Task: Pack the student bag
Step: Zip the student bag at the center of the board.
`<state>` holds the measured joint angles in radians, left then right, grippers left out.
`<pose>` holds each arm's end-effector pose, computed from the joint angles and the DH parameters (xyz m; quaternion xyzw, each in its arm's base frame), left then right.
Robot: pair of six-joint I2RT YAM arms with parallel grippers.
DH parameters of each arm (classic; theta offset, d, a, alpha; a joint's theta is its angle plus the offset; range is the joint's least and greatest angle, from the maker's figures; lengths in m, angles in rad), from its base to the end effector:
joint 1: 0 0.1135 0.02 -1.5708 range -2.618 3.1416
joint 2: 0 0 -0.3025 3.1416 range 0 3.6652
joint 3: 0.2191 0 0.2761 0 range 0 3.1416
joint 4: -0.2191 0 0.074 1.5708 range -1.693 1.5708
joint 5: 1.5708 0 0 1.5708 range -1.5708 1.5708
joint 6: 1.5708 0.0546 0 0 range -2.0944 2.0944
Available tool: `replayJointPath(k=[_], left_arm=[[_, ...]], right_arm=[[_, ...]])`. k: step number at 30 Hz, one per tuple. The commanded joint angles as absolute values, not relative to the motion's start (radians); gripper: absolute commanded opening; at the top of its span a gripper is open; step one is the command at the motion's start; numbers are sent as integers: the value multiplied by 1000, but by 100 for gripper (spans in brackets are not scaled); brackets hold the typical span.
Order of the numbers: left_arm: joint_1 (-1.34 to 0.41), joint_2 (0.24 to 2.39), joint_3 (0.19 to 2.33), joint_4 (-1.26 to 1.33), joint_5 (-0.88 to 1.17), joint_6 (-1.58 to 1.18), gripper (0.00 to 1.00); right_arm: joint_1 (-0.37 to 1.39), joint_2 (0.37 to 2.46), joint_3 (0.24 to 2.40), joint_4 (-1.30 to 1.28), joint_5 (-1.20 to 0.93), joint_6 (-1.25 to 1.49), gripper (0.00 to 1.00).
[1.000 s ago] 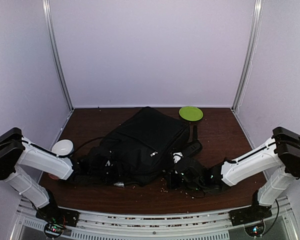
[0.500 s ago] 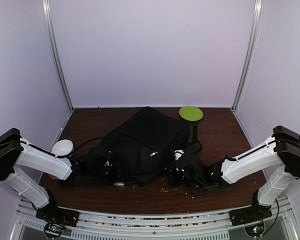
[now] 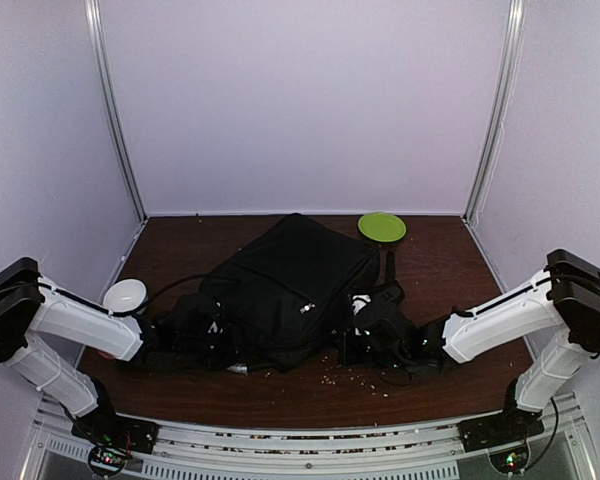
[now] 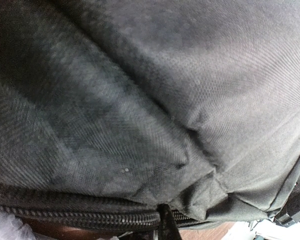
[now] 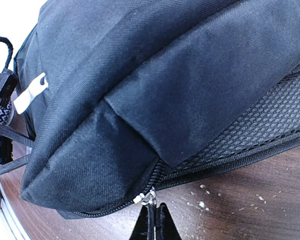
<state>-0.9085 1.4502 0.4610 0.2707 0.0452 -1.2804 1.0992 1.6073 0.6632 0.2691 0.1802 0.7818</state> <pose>0.1694 -0.2212 0.1370 -0.1591 0.8964 -0.3767 0.1712 0.1620 0.2961 0.1529 -0.1034 0.8926 0.3006 0.3197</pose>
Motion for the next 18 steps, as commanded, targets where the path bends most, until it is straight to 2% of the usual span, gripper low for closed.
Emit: replayJointPath(k=[1,18], left_arm=[[-881,1441,428,222,-22,-1262,0],[-882,1442,416,242,-21,-1267,0]], right_arm=[[1080,1606,670,235,206,793,0],[1065,1618,660,272,177,816,0]])
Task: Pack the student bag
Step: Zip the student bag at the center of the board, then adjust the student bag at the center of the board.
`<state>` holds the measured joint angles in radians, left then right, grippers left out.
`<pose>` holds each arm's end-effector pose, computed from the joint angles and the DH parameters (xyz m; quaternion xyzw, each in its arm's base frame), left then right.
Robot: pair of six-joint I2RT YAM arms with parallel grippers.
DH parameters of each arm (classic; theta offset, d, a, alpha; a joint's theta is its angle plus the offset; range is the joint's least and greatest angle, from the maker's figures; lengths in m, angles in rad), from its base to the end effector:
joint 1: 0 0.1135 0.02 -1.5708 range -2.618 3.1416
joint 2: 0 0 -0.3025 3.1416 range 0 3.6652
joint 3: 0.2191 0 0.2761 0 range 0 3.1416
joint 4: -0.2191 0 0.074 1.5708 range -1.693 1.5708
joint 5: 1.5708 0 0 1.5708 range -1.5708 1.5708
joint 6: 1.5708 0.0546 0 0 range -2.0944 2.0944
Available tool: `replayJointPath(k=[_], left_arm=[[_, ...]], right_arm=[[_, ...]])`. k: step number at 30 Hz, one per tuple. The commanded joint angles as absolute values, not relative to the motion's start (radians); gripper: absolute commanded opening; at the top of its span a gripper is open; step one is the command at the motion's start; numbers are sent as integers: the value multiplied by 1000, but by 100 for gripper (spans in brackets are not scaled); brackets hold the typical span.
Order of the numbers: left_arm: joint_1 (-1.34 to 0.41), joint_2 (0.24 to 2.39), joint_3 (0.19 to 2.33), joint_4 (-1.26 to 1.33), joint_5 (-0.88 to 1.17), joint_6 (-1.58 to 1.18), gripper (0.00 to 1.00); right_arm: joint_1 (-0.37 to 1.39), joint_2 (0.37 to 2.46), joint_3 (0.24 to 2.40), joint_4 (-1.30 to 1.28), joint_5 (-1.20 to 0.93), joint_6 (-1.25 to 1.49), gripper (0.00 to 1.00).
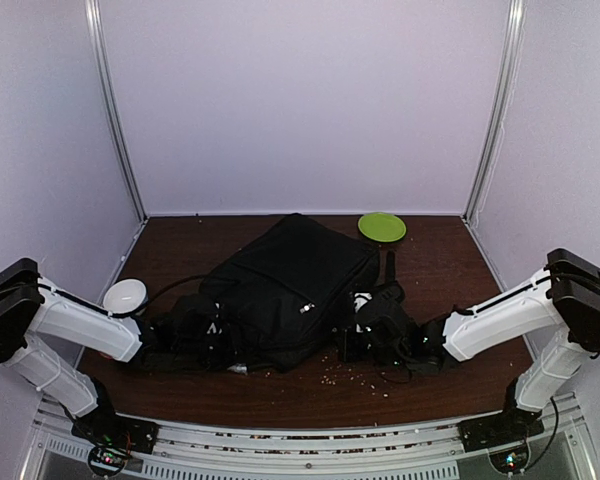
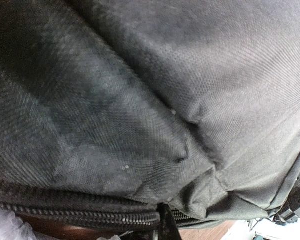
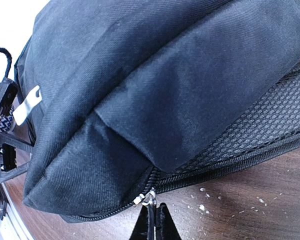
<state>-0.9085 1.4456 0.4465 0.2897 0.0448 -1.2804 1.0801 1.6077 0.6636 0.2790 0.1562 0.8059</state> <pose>0.1678 -0.2192 0.1357 -0.1588 0.8945 -0.3803 0.1733 0.1670 0.2945 0.1537 -0.0887 0.8927 0.3118 0.3130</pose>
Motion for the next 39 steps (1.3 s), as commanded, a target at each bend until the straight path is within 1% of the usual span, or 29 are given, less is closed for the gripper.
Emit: replayJointPath(k=[1,5,7,9,11,12,14,15,18,19,21,24,26,28,31,32,34,36,39], left_arm=[[-882,1442,415,242,-20,-1267,0],[-882,1440,416,241,-19,-1264,0],[-882,1440,418,240,-16,-1262,0],[-882,1439,422,233,-14,-1261,0],[-882,1437,428,225,-13,-1230,0],[-882,1435,429,224,-13,-1224,3],[-882,1434,431,233,-6,-1207,13],[-882,1434,432,251,4,-1193,20],[-885,1419,453,249,45,-1142,54],[-889,1406,471,227,54,-1124,63],[-907,1358,503,152,51,-1083,74],[-949,1246,559,-26,-17,-1020,83],[-973,1161,592,-143,-80,-994,87],[-980,1072,617,-249,-150,-975,88],[-973,946,656,-376,-326,-930,95],[-954,919,675,-411,-379,-913,97],[-886,891,698,-403,-420,-858,98],[-776,908,711,-334,-381,-799,98],[-658,1030,766,-222,-313,-724,97]], right_arm=[[1065,1615,656,284,172,813,0],[1066,1603,646,307,147,795,0],[1065,1595,647,315,100,776,10],[1066,1579,637,314,49,768,24],[1066,1555,622,300,14,768,34],[1066,1539,610,296,1,772,38],[1068,1496,579,289,-11,784,42],[1068,1469,559,291,-13,793,44],[1067,1378,508,293,-2,839,51],[1065,1334,489,298,16,858,54],[1056,1270,458,318,41,895,57],[1029,1185,434,341,82,936,63],[1008,1141,437,331,120,971,65],[985,1108,436,321,163,1009,66],[956,1091,438,276,269,1084,65],[951,1095,441,253,314,1117,64],[948,1111,441,231,420,1201,60],[947,1130,439,253,481,1277,59],[947,1173,452,300,495,1330,61]])
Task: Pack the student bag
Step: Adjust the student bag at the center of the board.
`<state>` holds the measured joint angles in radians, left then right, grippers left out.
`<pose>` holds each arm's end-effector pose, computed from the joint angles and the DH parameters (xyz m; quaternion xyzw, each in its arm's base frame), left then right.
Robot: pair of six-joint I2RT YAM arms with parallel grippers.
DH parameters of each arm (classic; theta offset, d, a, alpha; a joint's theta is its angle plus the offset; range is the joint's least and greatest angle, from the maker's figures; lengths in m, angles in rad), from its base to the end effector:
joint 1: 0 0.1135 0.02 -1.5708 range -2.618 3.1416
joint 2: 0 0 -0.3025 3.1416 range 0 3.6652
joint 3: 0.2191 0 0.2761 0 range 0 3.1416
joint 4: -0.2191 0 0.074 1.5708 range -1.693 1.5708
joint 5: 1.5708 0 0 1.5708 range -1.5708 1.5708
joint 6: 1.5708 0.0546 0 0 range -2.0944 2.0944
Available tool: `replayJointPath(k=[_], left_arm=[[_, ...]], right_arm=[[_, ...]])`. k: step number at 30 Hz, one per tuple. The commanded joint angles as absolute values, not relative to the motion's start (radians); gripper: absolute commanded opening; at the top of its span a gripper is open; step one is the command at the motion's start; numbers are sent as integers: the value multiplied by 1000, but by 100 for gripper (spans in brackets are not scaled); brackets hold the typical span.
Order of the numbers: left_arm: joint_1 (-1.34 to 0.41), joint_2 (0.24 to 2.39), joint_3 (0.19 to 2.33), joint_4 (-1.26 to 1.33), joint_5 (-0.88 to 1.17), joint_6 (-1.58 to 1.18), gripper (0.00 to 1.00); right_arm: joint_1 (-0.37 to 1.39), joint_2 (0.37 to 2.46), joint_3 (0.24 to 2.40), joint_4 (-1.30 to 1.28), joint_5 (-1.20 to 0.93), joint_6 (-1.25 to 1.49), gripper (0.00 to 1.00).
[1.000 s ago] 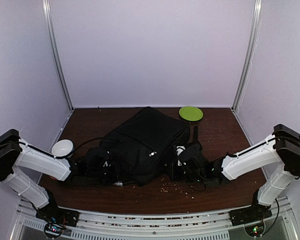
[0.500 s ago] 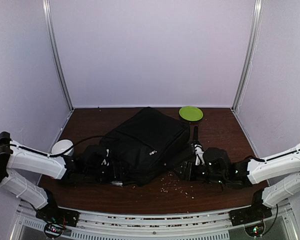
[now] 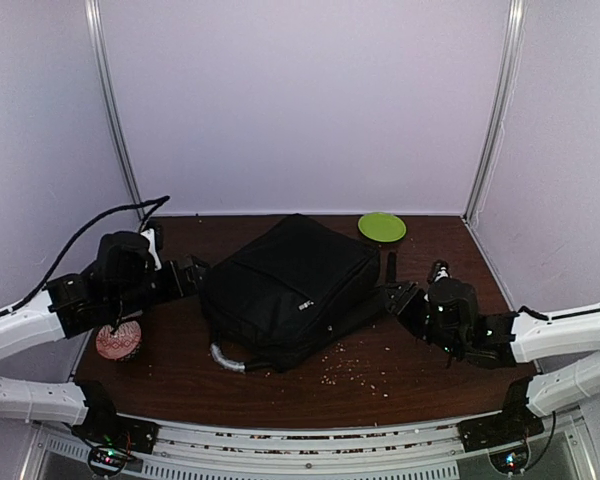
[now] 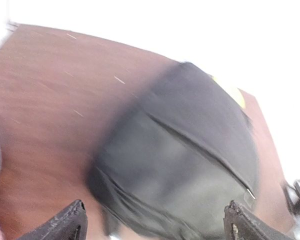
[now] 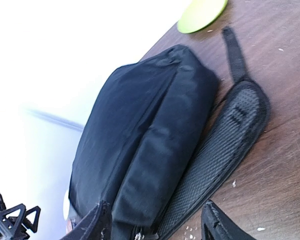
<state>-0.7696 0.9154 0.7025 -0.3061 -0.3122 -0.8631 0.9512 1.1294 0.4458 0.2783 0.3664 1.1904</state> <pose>0.1705 -0.1418 0.2926 -0.1179 0.8498 -0.2692 0.4376 0.1625 0.1942 0.2140 0.1975 0.8032 0.4019 0.3929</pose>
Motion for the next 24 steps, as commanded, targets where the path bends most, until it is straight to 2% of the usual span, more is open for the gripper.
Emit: replayJointPath(k=[1,6,8,11,16,19,22,24], left_arm=[[-629,1091,804,-203,-291,-706,97],[-524,1406,1018,-196,-133,-675,95],[-519,1572,1111,-237,-111,-660,95],[-519,1635,1076,-147,30,-684,90],[-557,1642,948,-2,172,-729,62],[-631,1619,888,51,189,-757,41],[-739,1596,847,146,211,-816,22],[-810,1583,855,155,203,-829,10]], right_arm=[[948,1195,465,310,483,1340,62],[945,1334,623,259,377,1355,65],[935,1456,743,264,251,1325,65],[901,1577,899,154,113,1257,65],[851,1709,965,130,-86,1216,60],[836,1761,996,134,-158,1160,56],[809,1801,1114,68,-266,1047,53],[801,1778,1180,-22,-246,964,53]])
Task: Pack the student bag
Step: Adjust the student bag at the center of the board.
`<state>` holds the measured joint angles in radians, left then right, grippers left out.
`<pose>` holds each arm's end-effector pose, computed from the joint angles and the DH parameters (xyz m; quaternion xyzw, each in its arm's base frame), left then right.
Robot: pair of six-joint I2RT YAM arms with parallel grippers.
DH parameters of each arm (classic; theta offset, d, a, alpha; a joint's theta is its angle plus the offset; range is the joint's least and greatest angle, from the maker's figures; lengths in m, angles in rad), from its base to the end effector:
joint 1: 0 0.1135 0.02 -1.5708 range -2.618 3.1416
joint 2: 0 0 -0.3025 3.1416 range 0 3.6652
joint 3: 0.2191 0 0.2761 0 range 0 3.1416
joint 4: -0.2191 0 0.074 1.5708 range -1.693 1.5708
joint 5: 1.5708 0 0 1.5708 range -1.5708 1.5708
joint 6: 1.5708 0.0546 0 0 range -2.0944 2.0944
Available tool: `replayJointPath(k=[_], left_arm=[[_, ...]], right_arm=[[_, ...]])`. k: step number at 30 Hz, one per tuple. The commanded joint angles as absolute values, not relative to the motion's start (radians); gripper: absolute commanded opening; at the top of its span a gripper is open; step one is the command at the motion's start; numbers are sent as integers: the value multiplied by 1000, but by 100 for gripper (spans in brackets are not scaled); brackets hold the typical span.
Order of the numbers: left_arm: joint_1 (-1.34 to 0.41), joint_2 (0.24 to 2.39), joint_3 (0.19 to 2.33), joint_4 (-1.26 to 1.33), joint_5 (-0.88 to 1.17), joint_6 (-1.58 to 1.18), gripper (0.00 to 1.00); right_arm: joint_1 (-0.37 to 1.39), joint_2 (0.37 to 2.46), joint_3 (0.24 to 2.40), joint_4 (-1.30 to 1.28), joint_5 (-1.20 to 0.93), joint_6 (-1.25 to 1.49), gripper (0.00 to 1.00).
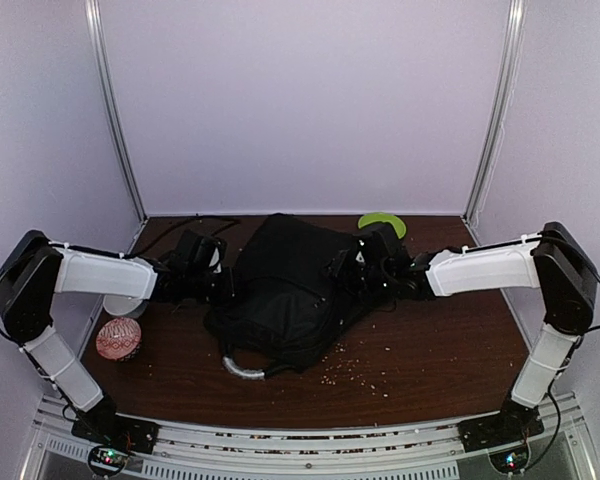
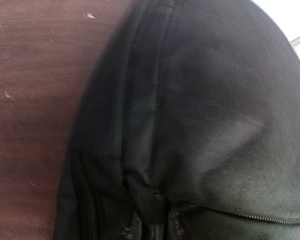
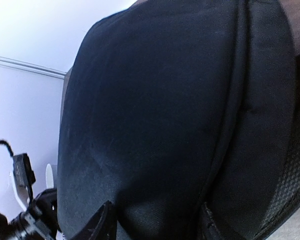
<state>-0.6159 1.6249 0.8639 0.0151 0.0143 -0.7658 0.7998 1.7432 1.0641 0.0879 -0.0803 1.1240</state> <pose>0.2994 -0.2129 0.1859 -0.0657 0.9138 -0.2605 0.3048 0.2937 0.3085 0.2174 0.1237 0.8732 0.4058 0.2398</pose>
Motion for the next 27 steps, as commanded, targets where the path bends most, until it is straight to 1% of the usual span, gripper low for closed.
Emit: replayJointPath(k=[1,2,5,7,9,12,14,16,23,27], left_arm=[[-833,1571,859,148,196,-835,3],[-850,1555,859,140,188,-840,0],[-859,1457,812,101,126,-855,0],[-858,1381,793,29,42,-836,0],[-858,1326,795,-37,-33,-810,0],[-850,1307,824,-83,-69,-781,0],[-847,1329,872,-114,-58,-762,0],[-847,1355,921,-145,-44,-749,0],[-848,1412,982,-163,-68,-745,0],[-847,1440,995,-160,-69,-758,0]], right_arm=[[799,1752,1201,-55,-227,919,53],[799,1720,1210,-86,-208,881,54],[800,1594,1195,-205,-110,794,57],[802,1497,1106,-224,-42,796,60],[802,1400,975,-188,-8,831,61],[804,1299,775,-61,-32,927,62],[809,1275,686,26,-92,984,61],[824,1258,645,78,-125,1017,61],[848,1162,587,7,-64,1023,64],[849,1207,607,16,-121,1002,56]])
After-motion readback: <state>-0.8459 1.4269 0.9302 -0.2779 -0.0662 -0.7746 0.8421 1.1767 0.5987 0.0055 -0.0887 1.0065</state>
